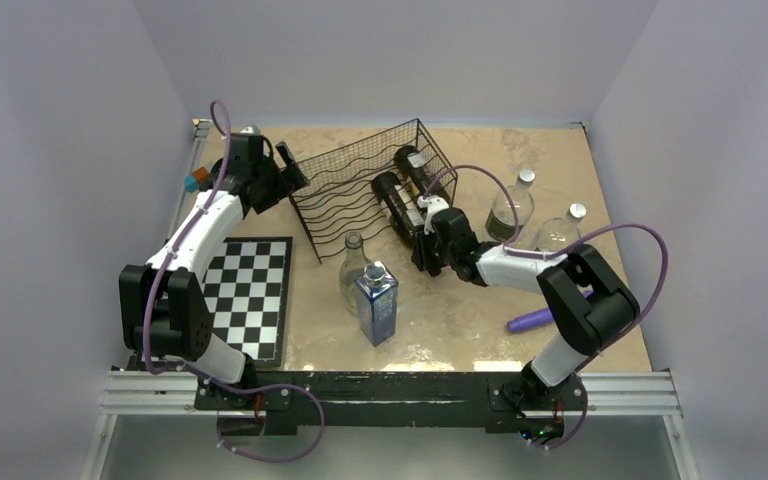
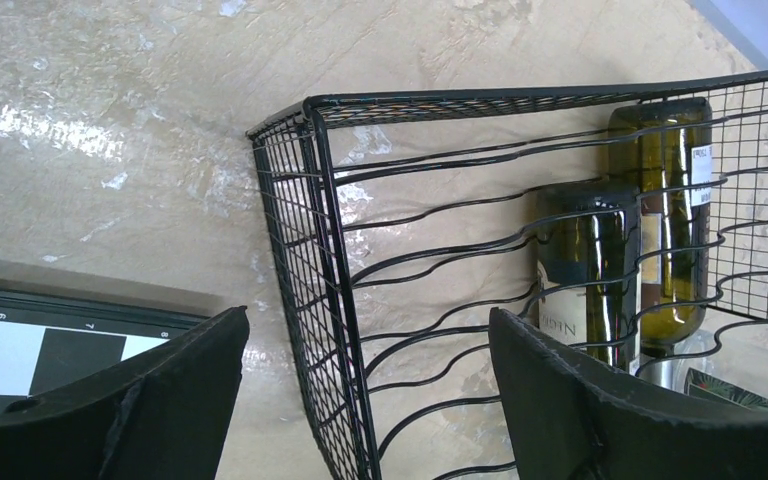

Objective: Put the wine bottle on the wine rack

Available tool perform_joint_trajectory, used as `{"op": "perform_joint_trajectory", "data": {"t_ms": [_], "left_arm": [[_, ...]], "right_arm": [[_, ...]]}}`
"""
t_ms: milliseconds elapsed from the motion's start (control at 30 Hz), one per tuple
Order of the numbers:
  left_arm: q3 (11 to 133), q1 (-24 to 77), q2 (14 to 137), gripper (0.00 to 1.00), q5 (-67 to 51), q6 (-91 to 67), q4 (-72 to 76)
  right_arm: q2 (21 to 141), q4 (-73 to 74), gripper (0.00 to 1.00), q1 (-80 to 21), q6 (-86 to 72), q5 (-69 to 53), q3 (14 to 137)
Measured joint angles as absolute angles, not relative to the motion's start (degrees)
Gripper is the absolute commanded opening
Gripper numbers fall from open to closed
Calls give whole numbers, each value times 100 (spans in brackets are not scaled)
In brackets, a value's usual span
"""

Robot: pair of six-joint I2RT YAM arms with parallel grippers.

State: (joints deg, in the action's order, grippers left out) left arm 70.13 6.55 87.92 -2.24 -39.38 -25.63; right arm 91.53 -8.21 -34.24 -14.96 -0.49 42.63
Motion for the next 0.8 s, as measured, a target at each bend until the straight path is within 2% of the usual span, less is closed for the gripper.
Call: {"op": "perform_joint_trajectory", "data": {"t_ms": [367, 800], "left_arm": [[7059, 655, 8807, 92, -416, -3933, -2532], [7094, 655, 8873, 92, -600, -3922, -2504]], "right_arm": [[10073, -1347, 0, -3424, -1503, -58, 5083], [10433, -69, 0, -3424, -1544, -327, 6263]]}}
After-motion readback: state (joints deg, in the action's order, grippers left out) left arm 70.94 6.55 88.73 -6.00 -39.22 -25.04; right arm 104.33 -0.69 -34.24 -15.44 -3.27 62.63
